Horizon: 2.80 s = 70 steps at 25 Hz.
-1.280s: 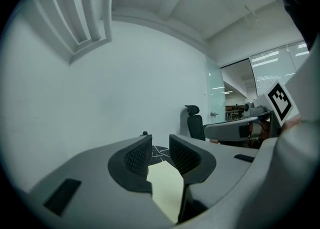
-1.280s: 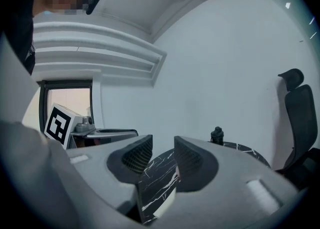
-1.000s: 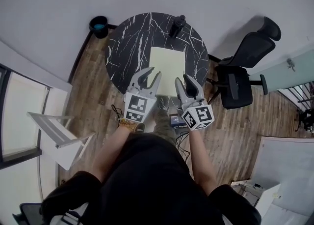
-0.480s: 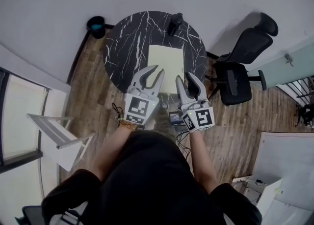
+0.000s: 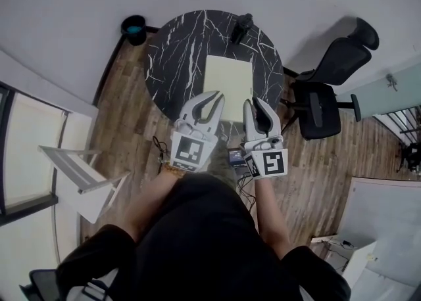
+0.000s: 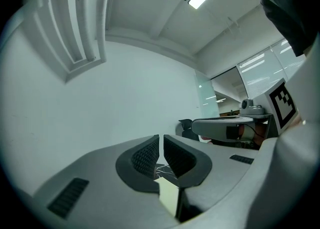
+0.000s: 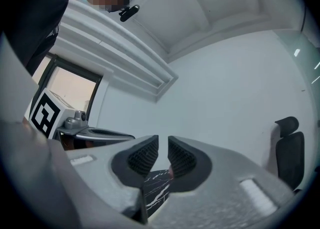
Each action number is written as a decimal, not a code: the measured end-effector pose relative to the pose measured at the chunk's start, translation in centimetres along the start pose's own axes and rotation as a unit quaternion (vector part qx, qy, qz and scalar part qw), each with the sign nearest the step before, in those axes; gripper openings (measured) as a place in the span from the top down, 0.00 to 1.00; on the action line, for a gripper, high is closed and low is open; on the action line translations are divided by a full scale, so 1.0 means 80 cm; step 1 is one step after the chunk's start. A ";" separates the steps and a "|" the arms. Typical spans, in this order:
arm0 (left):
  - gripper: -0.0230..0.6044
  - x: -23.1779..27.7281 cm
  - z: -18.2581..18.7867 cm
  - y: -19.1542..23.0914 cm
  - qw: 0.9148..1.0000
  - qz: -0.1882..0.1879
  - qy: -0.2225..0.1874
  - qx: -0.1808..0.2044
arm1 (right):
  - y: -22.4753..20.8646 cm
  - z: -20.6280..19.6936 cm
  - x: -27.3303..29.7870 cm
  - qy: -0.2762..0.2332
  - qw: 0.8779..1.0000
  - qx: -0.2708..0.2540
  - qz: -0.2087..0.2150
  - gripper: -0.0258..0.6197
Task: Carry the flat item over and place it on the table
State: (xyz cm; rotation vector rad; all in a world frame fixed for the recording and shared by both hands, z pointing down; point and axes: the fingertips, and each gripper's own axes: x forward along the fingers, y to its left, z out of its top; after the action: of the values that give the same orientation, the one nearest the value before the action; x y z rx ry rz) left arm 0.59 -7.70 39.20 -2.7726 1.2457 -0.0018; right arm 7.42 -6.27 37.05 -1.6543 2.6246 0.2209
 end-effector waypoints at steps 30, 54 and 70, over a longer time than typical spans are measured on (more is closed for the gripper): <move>0.95 -0.001 -0.024 -0.018 1.000 -0.009 0.013 0.009 | -0.003 -0.016 -0.024 0.012 0.999 -0.009 -0.036 0.96; 0.95 -0.003 -0.047 -0.029 0.999 -0.020 0.043 0.000 | -0.001 -0.023 -0.034 0.017 0.999 -0.006 -0.034 0.96; 0.95 -0.004 -0.057 -0.029 0.998 -0.017 0.059 -0.010 | -0.002 -0.027 -0.037 0.024 0.999 -0.001 -0.032 0.97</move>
State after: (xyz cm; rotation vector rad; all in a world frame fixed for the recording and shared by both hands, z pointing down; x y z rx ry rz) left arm 1.94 -6.37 43.96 -2.8483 1.2295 -0.1600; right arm 8.95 -4.00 39.51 -1.7637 2.6000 0.1825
